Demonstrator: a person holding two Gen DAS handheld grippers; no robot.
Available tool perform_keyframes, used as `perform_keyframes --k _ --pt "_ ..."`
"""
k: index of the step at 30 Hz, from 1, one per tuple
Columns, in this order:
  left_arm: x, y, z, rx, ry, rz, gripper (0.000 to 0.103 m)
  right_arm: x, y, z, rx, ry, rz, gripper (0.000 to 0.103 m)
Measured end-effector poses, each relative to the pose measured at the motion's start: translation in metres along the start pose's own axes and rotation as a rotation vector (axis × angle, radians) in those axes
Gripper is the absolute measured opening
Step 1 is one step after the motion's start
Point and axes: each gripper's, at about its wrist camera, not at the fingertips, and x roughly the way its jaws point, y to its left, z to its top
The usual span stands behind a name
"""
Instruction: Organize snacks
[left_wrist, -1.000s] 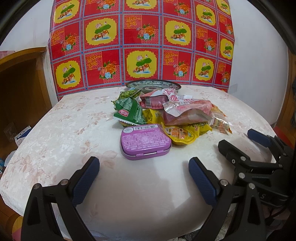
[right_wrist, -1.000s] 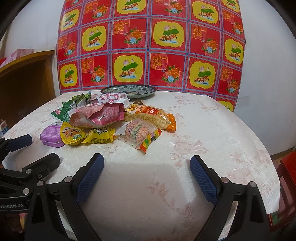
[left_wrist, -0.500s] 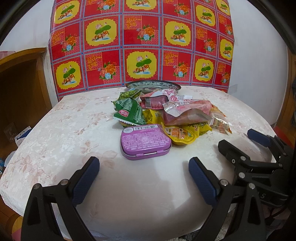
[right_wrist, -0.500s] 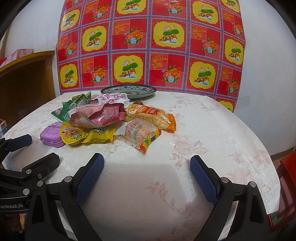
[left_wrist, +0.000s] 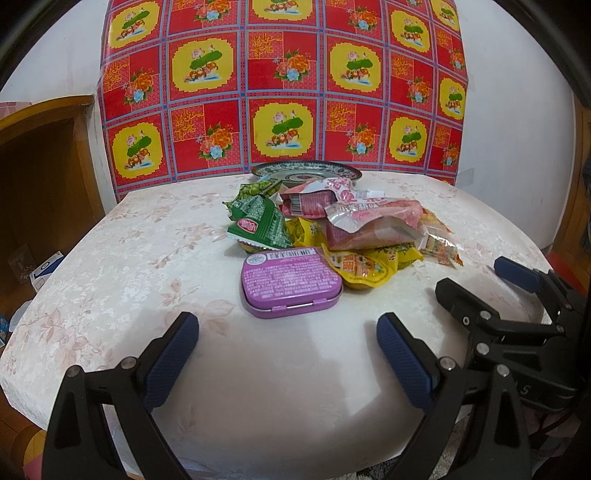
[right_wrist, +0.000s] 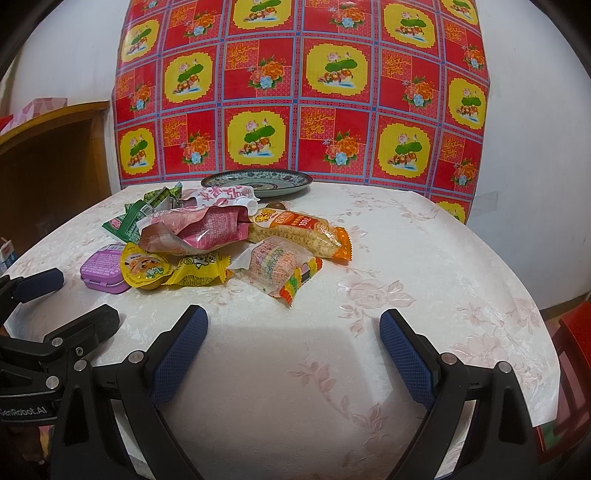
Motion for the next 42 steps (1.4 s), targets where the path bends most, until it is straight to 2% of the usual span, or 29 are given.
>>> perform_keyframes --k 21,25,29,34,36,38,39,42 --pt "-0.001 0.002 0.002 -0.001 0.013 -0.008 0.099 -0.001 0.0 0.0 0.001 -0.004 0.001 0.095" --pt "-0.003 0.007 0.004 0.018 0.016 -0.048 0.099 -0.001 0.0 0.0 0.001 -0.004 0.003 0.095" --pt "-0.008 0.016 -0.003 0.045 -0.019 -0.099 0.098 -0.002 -0.002 -0.001 -0.004 -0.02 0.016 0.095" --pt "-0.01 0.042 0.001 -0.047 -0.039 -0.166 0.083 -0.001 -0.002 0.001 -0.001 -0.034 0.023 0.096" --pt "-0.006 0.052 0.007 -0.1 -0.027 -0.21 0.082 -0.001 -0.002 0.0 -0.001 -0.035 0.025 0.096" --pt "0.0 0.055 0.013 -0.112 -0.006 -0.239 0.081 -0.003 -0.003 0.0 -0.003 -0.036 0.033 0.096" --pt "0.003 0.053 0.015 -0.1 -0.001 -0.239 0.081 -0.002 -0.004 0.001 -0.005 -0.037 0.037 0.096" --pt "0.011 0.035 0.018 0.01 0.014 -0.155 0.081 -0.001 -0.004 0.001 -0.007 -0.041 0.043 0.096"
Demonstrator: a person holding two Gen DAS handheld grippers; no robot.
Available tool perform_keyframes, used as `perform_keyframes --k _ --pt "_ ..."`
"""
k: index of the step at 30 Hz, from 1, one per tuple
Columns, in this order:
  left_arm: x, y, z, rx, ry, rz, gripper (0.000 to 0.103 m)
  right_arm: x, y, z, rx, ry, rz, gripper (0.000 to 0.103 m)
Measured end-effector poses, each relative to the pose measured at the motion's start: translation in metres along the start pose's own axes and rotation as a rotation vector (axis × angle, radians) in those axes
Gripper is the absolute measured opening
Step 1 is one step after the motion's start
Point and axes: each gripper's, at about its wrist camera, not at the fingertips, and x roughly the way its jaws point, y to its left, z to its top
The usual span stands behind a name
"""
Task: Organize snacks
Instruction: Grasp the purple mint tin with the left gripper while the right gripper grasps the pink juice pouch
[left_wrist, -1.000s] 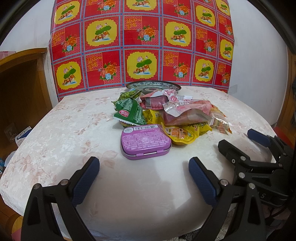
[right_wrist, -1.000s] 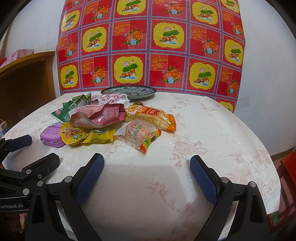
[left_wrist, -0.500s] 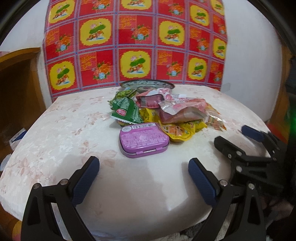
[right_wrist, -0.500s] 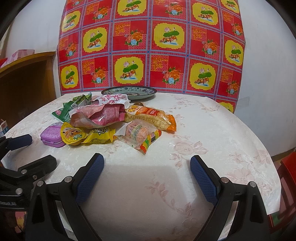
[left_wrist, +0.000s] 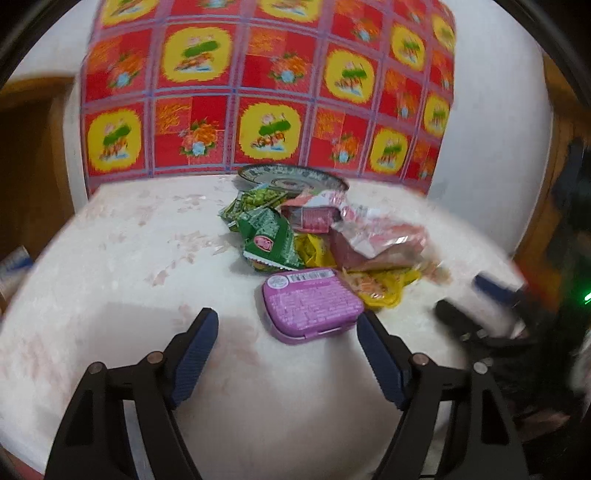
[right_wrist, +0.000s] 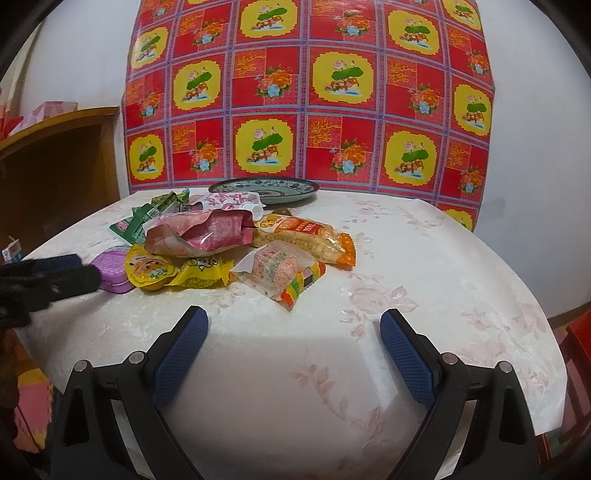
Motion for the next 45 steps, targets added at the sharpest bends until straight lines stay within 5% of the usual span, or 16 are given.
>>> perform_keyframes --k 5,10,24,26,29,30,34,40,45 --pt "0.011 -0.023 0.0 0.113 0.0 0.062 0.081 0.0 0.0 0.0 0.001 -0.002 0.0 0.096" --pt "0.02 -0.022 0.006 0.078 0.01 0.046 0.07 0.001 -0.001 0.0 0.0 -0.008 0.006 0.096" --pt "0.007 0.001 -0.007 0.037 -0.048 0.089 0.07 -0.002 -0.001 -0.004 0.015 -0.035 0.03 0.096" --pt "0.006 0.002 -0.01 0.035 -0.068 0.084 0.07 -0.006 -0.002 0.0 0.024 -0.01 0.103 0.096" --pt "0.006 0.002 -0.012 0.017 -0.092 0.093 0.069 -0.015 -0.002 0.01 0.095 -0.007 0.357 0.096" --pt "0.006 0.002 -0.012 0.017 -0.098 0.097 0.07 -0.017 0.0 0.013 0.104 -0.015 0.362 0.096" --pt "0.006 0.002 -0.013 0.018 -0.116 0.096 0.07 -0.008 0.02 0.037 0.051 -0.012 0.226 0.096" --pt "0.005 0.0 -0.02 0.001 -0.174 0.121 0.07 0.027 0.031 0.067 0.153 0.105 0.264 0.096" --pt "0.004 0.001 -0.022 0.001 -0.195 0.112 0.07 0.041 0.064 0.078 -0.012 0.087 0.091 0.096"
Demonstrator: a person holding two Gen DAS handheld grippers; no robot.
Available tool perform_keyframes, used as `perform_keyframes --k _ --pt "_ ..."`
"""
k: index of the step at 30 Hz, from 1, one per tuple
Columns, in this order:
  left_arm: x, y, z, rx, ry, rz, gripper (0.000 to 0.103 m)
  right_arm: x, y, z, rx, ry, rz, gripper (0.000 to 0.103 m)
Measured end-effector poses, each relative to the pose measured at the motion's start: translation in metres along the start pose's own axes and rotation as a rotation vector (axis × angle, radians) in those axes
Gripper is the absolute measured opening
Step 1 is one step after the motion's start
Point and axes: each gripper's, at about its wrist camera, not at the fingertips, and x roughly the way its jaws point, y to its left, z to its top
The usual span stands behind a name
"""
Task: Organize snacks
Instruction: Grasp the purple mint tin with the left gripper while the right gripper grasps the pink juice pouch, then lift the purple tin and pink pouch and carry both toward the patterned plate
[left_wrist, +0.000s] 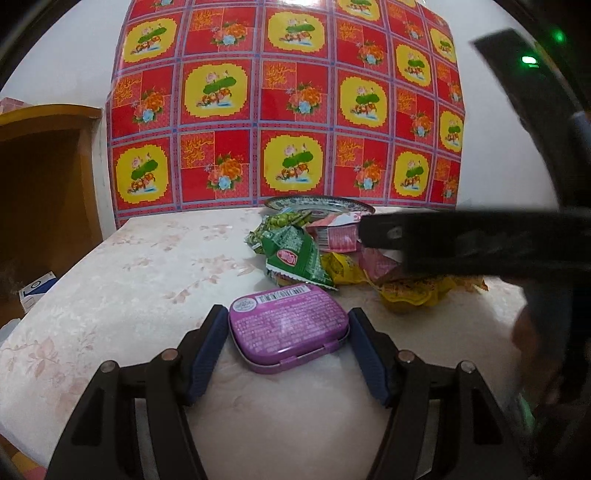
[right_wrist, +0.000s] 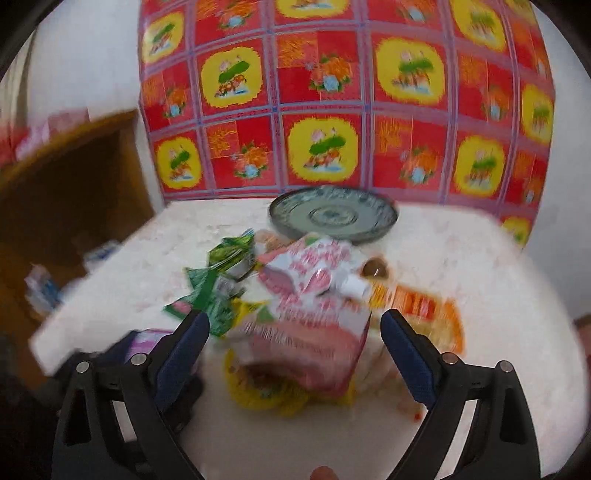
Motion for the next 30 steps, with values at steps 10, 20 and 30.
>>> perform_keyframes --k 10,20,30 --pt "-0.001 0.0 -0.001 0.014 -0.004 -0.019 0.069 0.0 -0.013 -0.003 -0.013 0.019 0.003 0.078" --pt "-0.006 -0.002 -0.004 0.005 -0.003 -0.01 0.069 -0.039 -0.039 -0.034 -0.01 -0.059 0.119 0.073" --pt "-0.009 -0.006 -0.002 -0.008 0.016 0.014 0.069 -0.049 -0.039 -0.058 -0.083 -0.053 0.131 0.071"
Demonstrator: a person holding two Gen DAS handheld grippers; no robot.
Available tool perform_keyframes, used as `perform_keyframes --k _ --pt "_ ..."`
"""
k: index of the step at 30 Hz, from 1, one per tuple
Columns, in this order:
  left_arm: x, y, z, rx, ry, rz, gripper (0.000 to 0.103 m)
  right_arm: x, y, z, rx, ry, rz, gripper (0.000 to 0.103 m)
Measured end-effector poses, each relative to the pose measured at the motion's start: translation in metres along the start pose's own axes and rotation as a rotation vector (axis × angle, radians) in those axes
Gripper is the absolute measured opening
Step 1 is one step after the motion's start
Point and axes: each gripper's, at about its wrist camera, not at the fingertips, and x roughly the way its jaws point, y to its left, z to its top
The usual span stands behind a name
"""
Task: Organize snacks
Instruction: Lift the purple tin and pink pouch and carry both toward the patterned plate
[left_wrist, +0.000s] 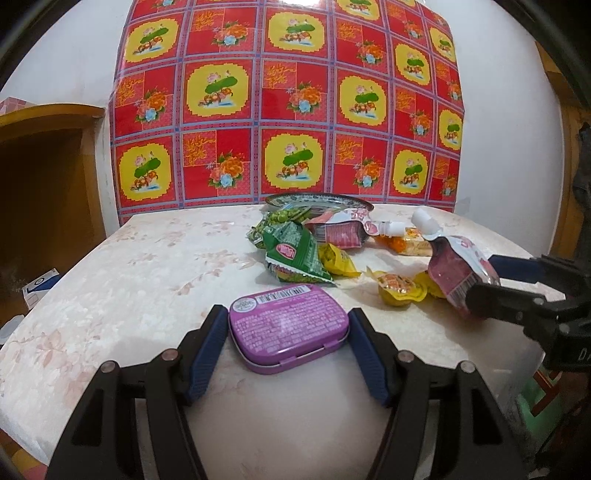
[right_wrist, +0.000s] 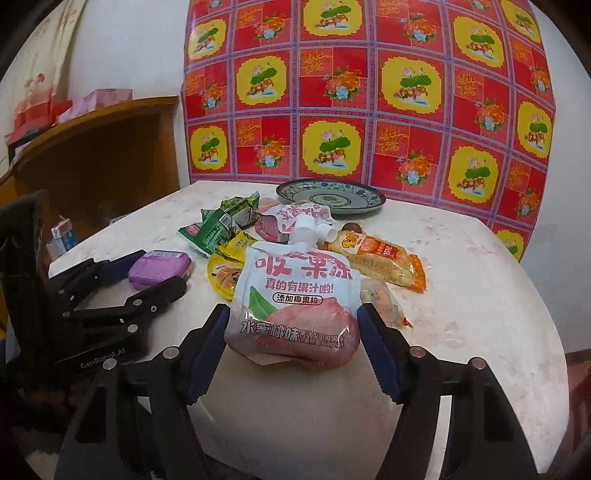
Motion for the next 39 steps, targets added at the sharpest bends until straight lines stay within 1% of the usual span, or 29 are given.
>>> perform_keyframes --k 3,8,11,16,19,21,22,24,25,26,27,28,30,32,34,39 --pt "-0.001 0.001 0.001 -0.006 0.005 -0.004 0.069 0.001 -0.005 0.001 0.027 0.002 0.027 0.07" --pt "-0.003 0.011 0.007 -0.069 0.033 -0.046 0.069 0.002 -0.012 0.003 0.065 -0.007 0.059 0.07" --pt "-0.005 0.018 0.014 -0.075 0.024 0.002 0.069 -0.004 -0.013 0.008 0.075 -0.018 0.06 0.07" --pt "-0.014 0.023 0.024 -0.068 -0.016 0.025 0.069 -0.01 -0.017 0.019 0.074 -0.053 0.043 0.07" --pt "-0.019 0.025 0.038 -0.049 -0.028 0.017 0.069 -0.009 -0.023 0.027 0.076 -0.056 0.034 0.07" --pt "-0.02 0.03 0.052 -0.044 -0.023 -0.015 0.069 -0.007 -0.029 0.038 0.068 -0.061 0.021 0.07" --pt "-0.02 0.032 0.063 -0.033 -0.022 -0.034 0.069 -0.006 -0.032 0.042 0.063 -0.064 0.015 0.07" --pt "-0.017 0.031 0.078 0.008 -0.03 -0.044 0.069 -0.002 -0.04 0.056 0.049 -0.066 -0.007 0.07" --pt "-0.012 0.029 0.089 0.053 -0.021 -0.059 0.069 0.0 -0.043 0.063 0.039 -0.067 -0.015 0.07" --pt "-0.008 0.028 0.096 0.072 -0.007 -0.074 0.069 0.004 -0.047 0.073 0.023 -0.068 -0.024 0.07" --pt "-0.002 0.028 0.105 0.084 0.011 -0.097 0.069 0.007 -0.05 0.079 0.015 -0.069 -0.028 0.07" --pt "0.007 0.028 0.116 0.098 0.044 -0.139 0.069 0.01 -0.052 0.087 0.003 -0.071 -0.034 0.07" --pt "0.021 0.026 0.13 0.127 0.084 -0.175 0.069 0.021 -0.056 0.104 -0.02 -0.063 -0.046 0.07" --pt "0.043 0.021 0.147 0.179 0.112 -0.155 0.069 0.037 -0.058 0.119 -0.04 -0.036 -0.049 0.07" --pt "0.06 0.017 0.156 0.211 0.129 -0.15 0.069 0.054 -0.06 0.129 -0.055 -0.008 -0.037 0.07" --pt "0.119 0.01 0.178 0.227 0.203 -0.192 0.069 0.117 -0.075 0.151 -0.034 0.105 -0.038 0.07"
